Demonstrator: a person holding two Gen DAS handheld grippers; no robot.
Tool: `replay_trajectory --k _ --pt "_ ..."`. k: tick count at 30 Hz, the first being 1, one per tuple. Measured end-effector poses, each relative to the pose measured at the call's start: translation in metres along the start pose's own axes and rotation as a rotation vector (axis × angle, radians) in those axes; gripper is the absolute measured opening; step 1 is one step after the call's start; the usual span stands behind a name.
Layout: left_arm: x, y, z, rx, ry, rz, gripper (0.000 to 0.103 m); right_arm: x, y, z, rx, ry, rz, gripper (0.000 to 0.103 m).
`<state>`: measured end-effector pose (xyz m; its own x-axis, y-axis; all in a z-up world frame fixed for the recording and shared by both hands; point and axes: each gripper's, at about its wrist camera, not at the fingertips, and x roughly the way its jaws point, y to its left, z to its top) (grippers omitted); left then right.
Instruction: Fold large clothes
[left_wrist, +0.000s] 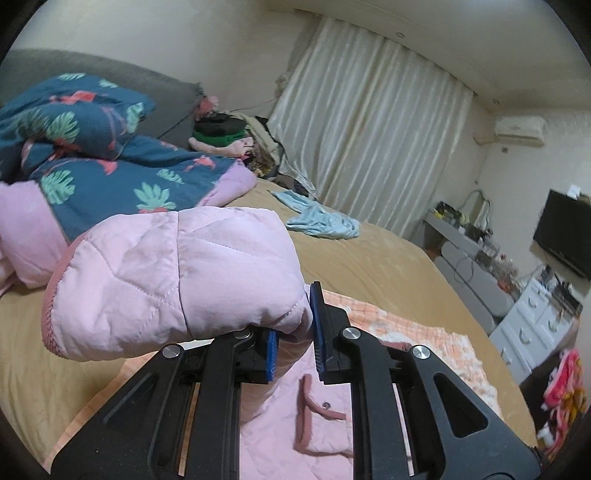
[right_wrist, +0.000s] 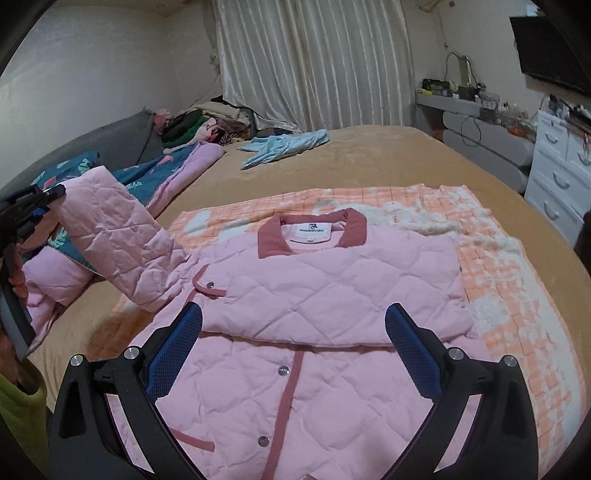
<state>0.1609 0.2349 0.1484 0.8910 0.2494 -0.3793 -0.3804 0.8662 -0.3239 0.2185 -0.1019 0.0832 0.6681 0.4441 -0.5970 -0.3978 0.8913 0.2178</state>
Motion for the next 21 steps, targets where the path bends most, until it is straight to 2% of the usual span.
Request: replay_trajectory --k 13,21 --pt "0.019 -0.081 -0.028 0.178 0.064 -0.049 0.008 -0.013 -0.047 -0.010 0.103 -0.008 0.008 0.099" --pt "0.036 -0.116 -0.051 0.270 0.108 -0.078 0.008 -0.016 -0.069 -0.017 0.137 -0.017 -0.048 0.099"
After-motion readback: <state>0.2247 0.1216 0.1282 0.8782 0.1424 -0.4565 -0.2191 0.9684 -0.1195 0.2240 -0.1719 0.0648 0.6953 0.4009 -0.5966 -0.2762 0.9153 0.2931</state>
